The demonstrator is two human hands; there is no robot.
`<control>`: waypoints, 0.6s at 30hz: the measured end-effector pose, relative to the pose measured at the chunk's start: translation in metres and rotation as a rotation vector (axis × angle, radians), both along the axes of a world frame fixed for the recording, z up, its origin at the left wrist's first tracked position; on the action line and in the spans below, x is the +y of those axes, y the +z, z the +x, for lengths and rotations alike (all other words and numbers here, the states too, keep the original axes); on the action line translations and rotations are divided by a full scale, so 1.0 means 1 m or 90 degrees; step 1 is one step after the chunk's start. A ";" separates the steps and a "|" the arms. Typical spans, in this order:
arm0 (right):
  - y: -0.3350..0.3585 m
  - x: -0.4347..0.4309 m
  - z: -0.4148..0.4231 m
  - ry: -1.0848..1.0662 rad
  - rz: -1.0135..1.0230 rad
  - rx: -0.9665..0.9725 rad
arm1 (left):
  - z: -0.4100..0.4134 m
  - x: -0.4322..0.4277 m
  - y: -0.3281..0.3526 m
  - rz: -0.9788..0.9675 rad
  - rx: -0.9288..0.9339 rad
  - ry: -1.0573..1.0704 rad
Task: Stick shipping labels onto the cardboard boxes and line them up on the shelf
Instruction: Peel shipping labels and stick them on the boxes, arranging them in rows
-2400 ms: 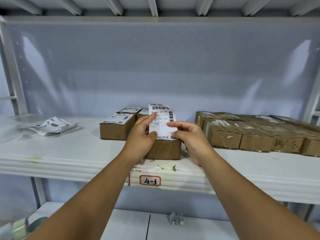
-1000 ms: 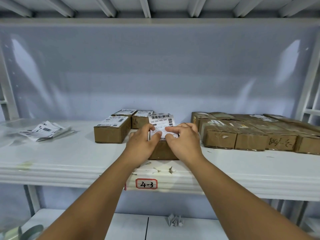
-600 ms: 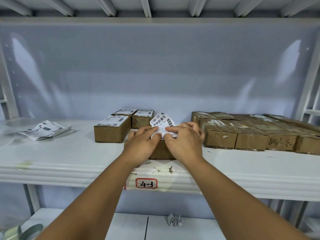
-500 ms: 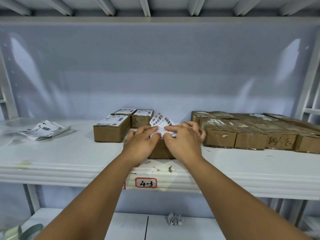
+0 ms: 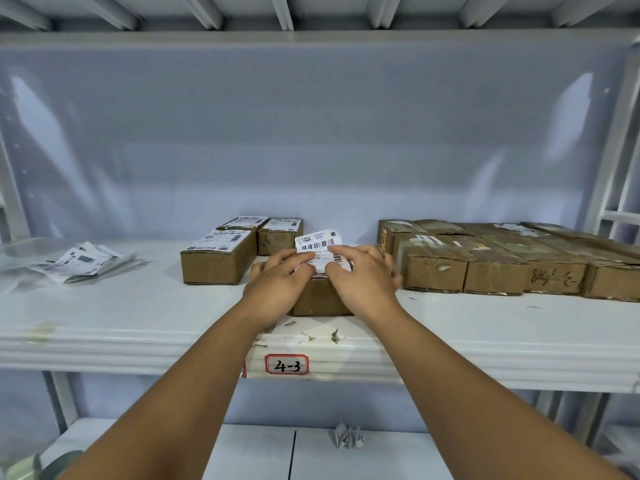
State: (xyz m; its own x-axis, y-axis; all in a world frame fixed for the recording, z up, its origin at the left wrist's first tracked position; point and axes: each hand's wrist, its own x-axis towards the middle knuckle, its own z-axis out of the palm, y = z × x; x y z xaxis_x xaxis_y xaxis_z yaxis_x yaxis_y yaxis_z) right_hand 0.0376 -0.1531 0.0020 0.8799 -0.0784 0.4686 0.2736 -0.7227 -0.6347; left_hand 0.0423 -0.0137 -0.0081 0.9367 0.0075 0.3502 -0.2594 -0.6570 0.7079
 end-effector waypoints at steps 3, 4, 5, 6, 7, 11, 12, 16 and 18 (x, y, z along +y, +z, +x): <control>0.001 0.000 0.000 0.054 0.095 -0.023 | 0.001 0.001 -0.001 -0.010 -0.003 -0.009; 0.000 -0.001 0.001 0.069 0.132 -0.034 | 0.000 0.002 -0.001 -0.010 -0.006 -0.016; 0.000 -0.002 0.001 0.075 0.161 -0.043 | -0.001 0.002 0.000 -0.014 -0.006 -0.025; -0.001 -0.003 0.002 0.078 0.182 -0.049 | -0.003 0.001 0.001 -0.020 -0.007 -0.032; -0.001 -0.004 0.002 0.082 0.194 -0.052 | -0.005 0.001 0.002 -0.026 -0.007 -0.034; -0.001 -0.005 0.002 0.104 0.199 -0.050 | -0.011 0.003 0.000 0.076 -0.099 -0.026; -0.001 -0.005 0.001 0.107 0.205 -0.048 | -0.013 0.004 -0.001 0.122 -0.134 -0.040; -0.001 -0.005 0.002 0.099 0.205 -0.054 | -0.016 0.001 -0.002 0.199 -0.180 -0.084; -0.002 -0.005 0.004 0.085 0.215 -0.058 | -0.015 0.000 -0.002 0.209 -0.178 -0.093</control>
